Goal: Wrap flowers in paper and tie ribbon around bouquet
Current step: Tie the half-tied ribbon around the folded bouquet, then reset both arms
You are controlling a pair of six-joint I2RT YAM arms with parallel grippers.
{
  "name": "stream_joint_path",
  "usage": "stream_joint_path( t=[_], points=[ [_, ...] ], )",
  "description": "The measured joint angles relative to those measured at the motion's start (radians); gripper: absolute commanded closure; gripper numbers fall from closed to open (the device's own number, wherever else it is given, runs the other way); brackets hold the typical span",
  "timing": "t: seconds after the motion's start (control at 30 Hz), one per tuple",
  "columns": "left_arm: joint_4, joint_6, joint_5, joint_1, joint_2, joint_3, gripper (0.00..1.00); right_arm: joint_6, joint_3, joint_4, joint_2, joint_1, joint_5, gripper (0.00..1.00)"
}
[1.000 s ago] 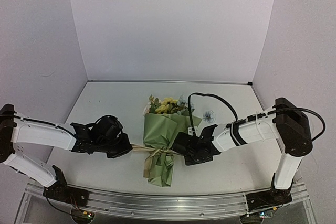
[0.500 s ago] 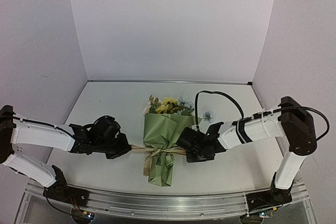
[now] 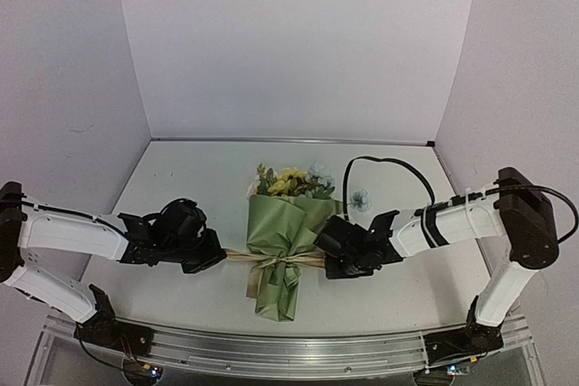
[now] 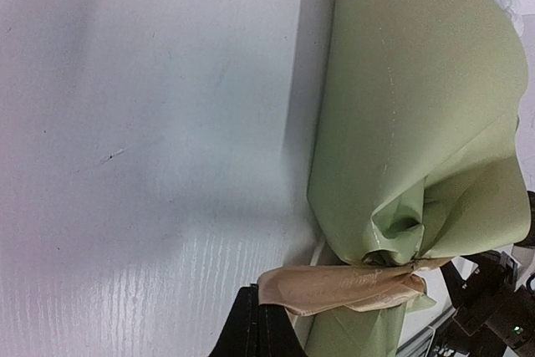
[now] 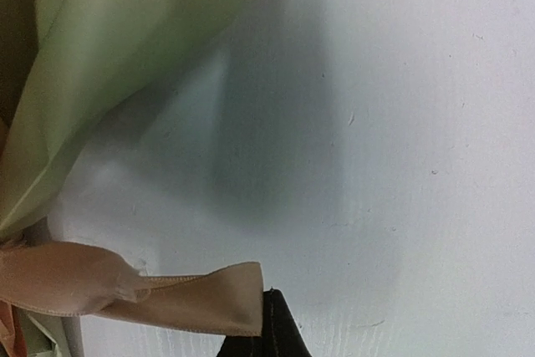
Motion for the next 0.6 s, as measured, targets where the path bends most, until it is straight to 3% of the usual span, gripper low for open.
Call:
stream_joint_path(
  t=[0.33, 0.53, 0.6],
  points=[
    [0.049, 0.017, 0.052, 0.023, -0.017, -0.039, 1.0, 0.004, -0.031, 0.043, -0.027, -0.02, -0.045, 0.98],
    [0.024, 0.091, 0.065, 0.037, 0.016, 0.014, 0.99, -0.046, -0.021, -0.006, -0.073, 0.012, -0.054, 0.75],
    [0.007, 0.115, 0.064, 0.034, 0.026, 0.037, 0.94, -0.067, -0.005, -0.033, -0.081, 0.037, -0.057, 0.66]
  ],
)
